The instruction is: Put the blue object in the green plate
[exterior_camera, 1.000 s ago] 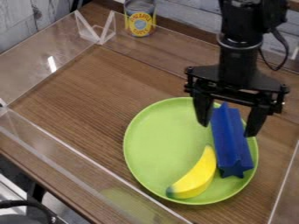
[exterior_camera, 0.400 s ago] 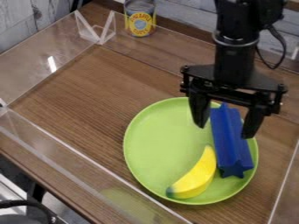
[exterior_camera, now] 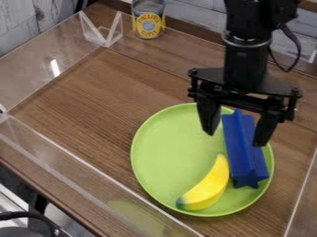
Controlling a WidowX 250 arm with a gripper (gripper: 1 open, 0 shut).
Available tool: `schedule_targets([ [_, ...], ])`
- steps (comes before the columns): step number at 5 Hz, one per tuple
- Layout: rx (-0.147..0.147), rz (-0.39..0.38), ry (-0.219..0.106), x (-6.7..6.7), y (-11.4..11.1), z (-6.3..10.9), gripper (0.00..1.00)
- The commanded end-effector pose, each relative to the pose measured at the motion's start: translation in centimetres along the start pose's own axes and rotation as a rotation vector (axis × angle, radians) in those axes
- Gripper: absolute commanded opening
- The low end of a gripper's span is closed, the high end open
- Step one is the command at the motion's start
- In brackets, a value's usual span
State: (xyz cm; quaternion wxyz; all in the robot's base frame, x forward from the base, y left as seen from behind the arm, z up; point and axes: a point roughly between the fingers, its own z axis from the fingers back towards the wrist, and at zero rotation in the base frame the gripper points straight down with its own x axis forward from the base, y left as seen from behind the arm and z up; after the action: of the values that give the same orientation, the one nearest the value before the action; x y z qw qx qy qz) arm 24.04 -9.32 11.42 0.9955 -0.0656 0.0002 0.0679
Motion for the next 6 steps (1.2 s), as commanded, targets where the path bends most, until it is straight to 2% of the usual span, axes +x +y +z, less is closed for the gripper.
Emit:
schedule_targets([
  [1, -0.023, 0.001, -0.041, 0.1, 0.1, 1.5, 1.00],
  [3, -0.019, -0.009, -0.035, -0.1, 0.5, 1.4, 1.00],
  [6, -0.024, 0.006, -0.047, 0.5, -0.4, -0.8, 1.00],
])
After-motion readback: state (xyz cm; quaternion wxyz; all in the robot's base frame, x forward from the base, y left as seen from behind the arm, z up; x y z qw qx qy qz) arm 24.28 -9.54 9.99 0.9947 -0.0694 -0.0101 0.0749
